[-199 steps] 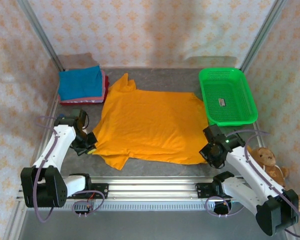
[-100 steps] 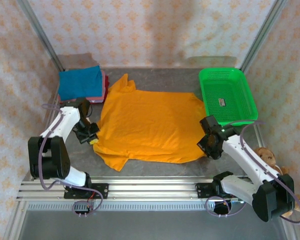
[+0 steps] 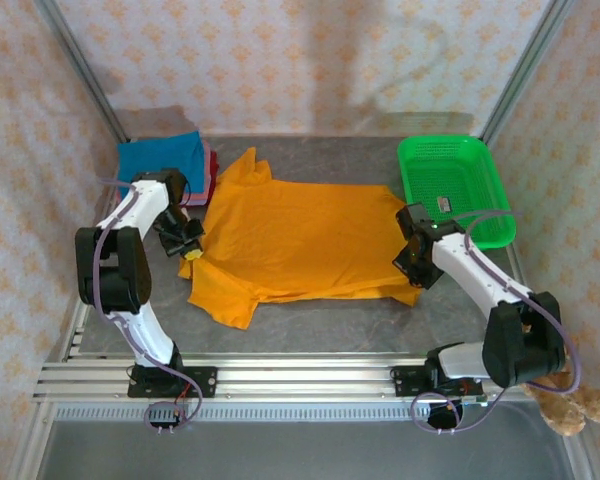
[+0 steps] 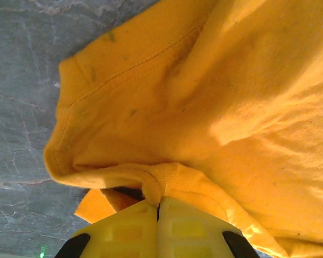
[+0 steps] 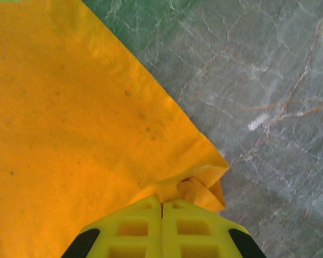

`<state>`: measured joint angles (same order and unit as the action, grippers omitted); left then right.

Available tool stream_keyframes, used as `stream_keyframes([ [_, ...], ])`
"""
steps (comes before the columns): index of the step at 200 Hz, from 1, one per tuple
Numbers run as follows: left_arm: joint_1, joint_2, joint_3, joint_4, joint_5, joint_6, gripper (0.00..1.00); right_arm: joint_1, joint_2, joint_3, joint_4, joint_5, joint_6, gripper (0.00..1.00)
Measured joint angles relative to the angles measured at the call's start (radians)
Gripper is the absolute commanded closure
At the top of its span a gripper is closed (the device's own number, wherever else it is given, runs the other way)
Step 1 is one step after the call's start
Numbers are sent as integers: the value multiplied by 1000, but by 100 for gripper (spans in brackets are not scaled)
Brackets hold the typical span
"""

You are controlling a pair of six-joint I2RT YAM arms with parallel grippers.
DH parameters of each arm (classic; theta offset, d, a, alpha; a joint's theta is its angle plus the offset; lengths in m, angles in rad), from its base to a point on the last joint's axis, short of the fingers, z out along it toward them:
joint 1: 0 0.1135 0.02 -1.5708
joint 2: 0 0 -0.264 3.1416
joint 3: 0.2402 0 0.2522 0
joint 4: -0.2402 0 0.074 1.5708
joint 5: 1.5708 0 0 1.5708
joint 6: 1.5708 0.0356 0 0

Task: Fold and stack the t-shirts

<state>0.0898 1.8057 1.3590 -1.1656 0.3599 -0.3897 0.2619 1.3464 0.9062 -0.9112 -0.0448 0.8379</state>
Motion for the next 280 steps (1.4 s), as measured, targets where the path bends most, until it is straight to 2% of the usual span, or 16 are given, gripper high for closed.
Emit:
stream_keyframes([
  [98, 29, 177, 206, -76, 3, 52, 100, -1, 129, 59, 55, 42, -74, 100],
  [116, 31, 213, 239, -83, 4, 53, 100, -1, 138, 67, 61, 43, -84, 93],
  [132, 31, 234, 253, -84, 4, 56, 96, -1, 142, 76, 64, 46, -91, 78],
  [146, 31, 243, 260, -87, 8, 56, 90, -1, 143, 84, 64, 49, -106, 73],
  [161, 31, 244, 262, -88, 8, 56, 74, -1, 143, 92, 63, 49, -118, 68],
  [178, 31, 243, 264, -88, 6, 66, 66, 1, 140, 105, 52, 49, -129, 66],
  [195, 31, 226, 259, -87, 2, 66, 63, 15, 117, 118, 27, 49, -141, 65],
  [237, 31, 22, 108, -73, -12, 66, 61, 169, 20, 182, -55, 21, -132, 64],
  [263, 31, -101, -40, -51, -16, 66, 62, 330, 34, 219, -68, -11, -86, 64],
  [280, 31, -132, -136, -34, -16, 62, 63, 459, 100, 270, -69, -32, -46, 64],
])
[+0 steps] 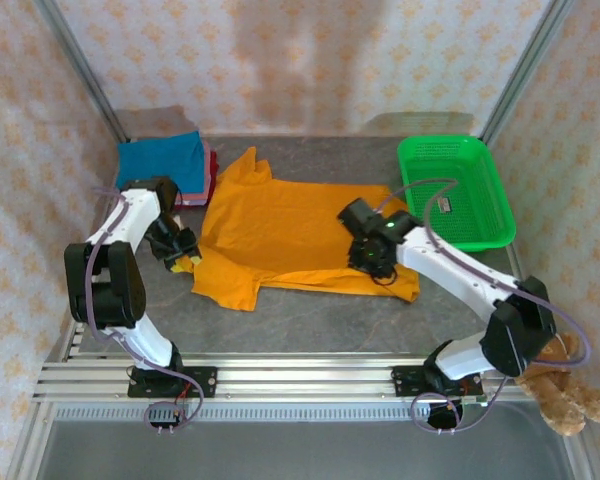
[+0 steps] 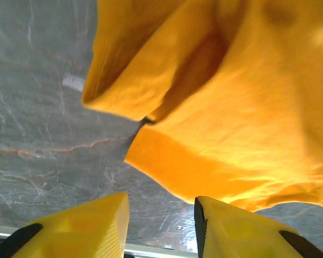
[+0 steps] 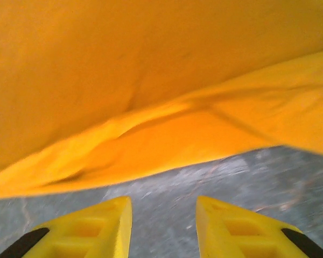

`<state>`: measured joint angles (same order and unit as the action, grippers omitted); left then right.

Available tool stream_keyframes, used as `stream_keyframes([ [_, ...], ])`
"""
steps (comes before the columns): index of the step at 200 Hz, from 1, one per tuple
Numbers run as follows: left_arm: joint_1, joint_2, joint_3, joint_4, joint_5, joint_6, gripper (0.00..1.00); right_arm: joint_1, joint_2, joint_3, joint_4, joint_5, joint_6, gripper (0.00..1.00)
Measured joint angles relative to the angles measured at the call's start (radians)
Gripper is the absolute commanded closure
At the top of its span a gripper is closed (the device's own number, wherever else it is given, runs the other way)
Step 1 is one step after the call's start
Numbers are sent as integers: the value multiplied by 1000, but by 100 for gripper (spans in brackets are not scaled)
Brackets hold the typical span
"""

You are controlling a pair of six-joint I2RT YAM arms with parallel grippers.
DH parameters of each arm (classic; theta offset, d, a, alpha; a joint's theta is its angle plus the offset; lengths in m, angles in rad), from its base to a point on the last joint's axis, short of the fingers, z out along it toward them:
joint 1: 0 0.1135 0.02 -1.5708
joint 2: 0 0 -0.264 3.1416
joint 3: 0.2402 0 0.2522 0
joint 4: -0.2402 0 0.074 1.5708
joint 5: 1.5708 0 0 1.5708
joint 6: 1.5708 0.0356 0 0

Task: Fold and stack the t-shirts

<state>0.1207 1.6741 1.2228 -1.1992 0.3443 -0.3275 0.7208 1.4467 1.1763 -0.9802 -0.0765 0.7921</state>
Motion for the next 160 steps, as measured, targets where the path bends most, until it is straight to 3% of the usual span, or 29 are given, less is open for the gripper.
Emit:
stream_keyframes([
  [28, 0, -16, -123, 37, 0, -5, 63, 165, 170, 122, 19, -23, 56, 65],
  [61, 0, -19, -212, 91, 9, -11, 64, 274, 370, 244, 90, -97, 104, 66],
  [112, 0, 19, -231, 174, 35, -21, 67, 343, 637, 440, 160, -225, 120, 68],
  [160, 13, 39, -231, 194, 38, -15, 70, 354, 725, 539, 167, -288, 125, 73],
])
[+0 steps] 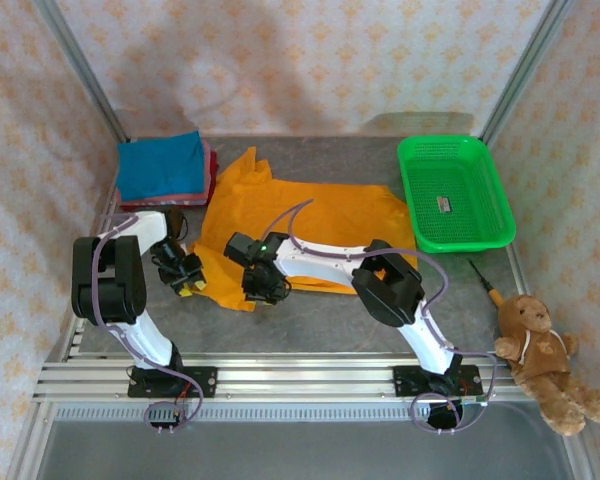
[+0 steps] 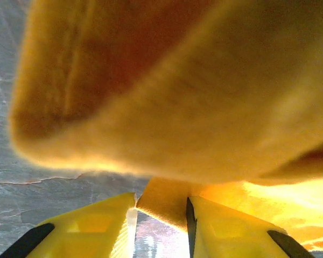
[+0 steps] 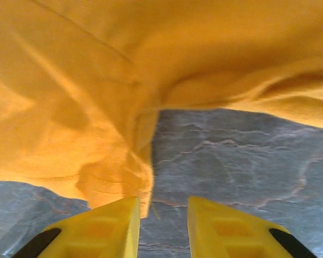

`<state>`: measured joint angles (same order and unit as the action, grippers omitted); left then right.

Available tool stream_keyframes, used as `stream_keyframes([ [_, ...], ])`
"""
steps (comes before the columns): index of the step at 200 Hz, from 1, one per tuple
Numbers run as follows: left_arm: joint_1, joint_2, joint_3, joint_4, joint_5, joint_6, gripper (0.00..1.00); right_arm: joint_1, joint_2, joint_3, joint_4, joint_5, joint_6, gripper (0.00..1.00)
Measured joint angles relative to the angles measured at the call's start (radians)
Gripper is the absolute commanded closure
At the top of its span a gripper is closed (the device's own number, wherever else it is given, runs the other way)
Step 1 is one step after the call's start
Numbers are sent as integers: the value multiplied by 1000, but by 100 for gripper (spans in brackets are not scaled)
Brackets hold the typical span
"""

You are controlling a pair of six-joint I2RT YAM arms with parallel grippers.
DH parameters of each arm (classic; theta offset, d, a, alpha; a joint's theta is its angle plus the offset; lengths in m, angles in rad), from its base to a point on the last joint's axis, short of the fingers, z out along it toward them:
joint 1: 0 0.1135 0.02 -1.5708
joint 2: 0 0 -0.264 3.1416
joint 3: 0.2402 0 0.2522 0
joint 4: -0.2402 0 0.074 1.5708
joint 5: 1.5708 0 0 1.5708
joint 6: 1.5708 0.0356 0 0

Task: Fold and stack the t-shirts

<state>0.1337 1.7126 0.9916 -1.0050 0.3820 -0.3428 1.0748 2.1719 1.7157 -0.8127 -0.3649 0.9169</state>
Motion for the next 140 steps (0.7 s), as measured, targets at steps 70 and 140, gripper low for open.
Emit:
stream_keyframes([
  [70, 6, 16, 0, 4, 4, 5, 80, 11, 69, 54, -12, -40, 0, 79],
  [140, 6, 15, 2, 7, 11, 6, 100, 11, 88, 87, -17, -54, -21, 100],
])
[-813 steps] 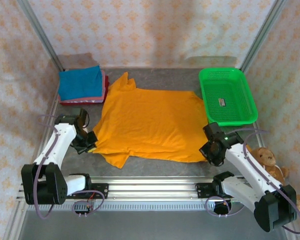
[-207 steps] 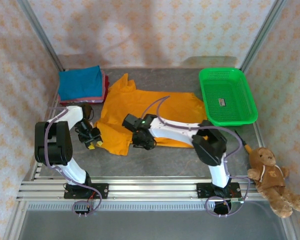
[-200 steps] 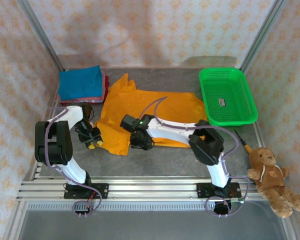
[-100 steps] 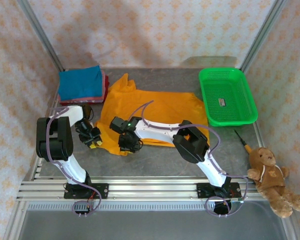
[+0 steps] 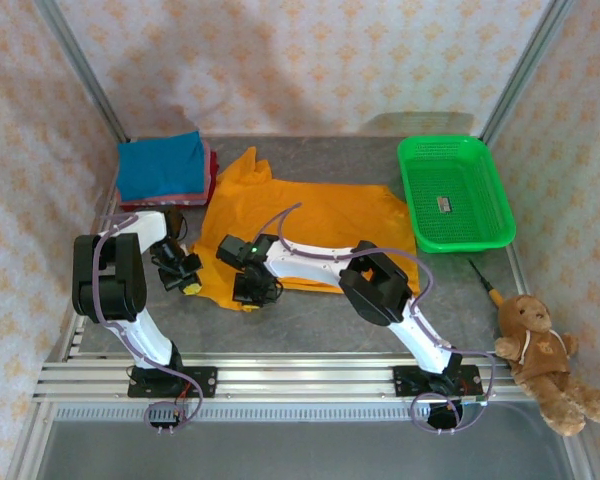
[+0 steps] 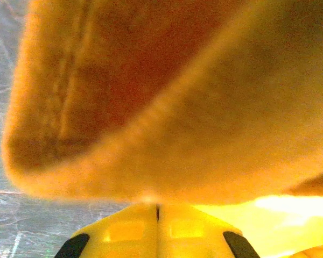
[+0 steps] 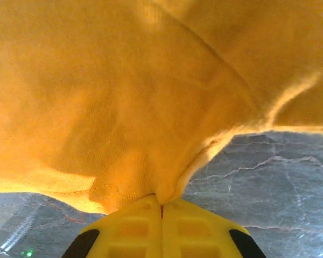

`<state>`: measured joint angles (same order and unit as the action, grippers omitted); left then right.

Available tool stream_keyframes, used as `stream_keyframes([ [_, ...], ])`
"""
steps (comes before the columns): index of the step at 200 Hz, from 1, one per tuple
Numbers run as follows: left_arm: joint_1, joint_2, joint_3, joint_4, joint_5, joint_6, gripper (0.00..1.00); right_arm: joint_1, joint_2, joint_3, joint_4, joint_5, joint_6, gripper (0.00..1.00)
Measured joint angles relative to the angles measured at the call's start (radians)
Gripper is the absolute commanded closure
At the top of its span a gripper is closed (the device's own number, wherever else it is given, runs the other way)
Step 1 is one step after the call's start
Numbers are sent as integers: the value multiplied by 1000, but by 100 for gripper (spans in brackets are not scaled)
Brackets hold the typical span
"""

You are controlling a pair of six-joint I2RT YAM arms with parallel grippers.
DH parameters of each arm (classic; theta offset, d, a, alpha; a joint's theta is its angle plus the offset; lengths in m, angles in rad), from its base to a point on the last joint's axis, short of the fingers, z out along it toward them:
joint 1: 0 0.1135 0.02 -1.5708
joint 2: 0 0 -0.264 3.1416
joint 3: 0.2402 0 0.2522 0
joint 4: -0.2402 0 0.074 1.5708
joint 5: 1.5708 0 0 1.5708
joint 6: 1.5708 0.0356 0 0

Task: Fold and stack the t-shirts

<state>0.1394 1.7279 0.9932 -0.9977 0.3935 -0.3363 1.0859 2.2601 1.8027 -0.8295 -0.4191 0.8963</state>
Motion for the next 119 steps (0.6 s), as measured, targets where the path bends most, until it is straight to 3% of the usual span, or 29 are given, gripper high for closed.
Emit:
stream_keyframes([
  [57, 0, -45, 73, -27, 1, -2, 100, -14, -6, 0, -4, 10, -11, 100],
  [119, 0, -53, 223, -68, 53, -16, 100, -108, -91, 17, -12, 30, -47, 100],
])
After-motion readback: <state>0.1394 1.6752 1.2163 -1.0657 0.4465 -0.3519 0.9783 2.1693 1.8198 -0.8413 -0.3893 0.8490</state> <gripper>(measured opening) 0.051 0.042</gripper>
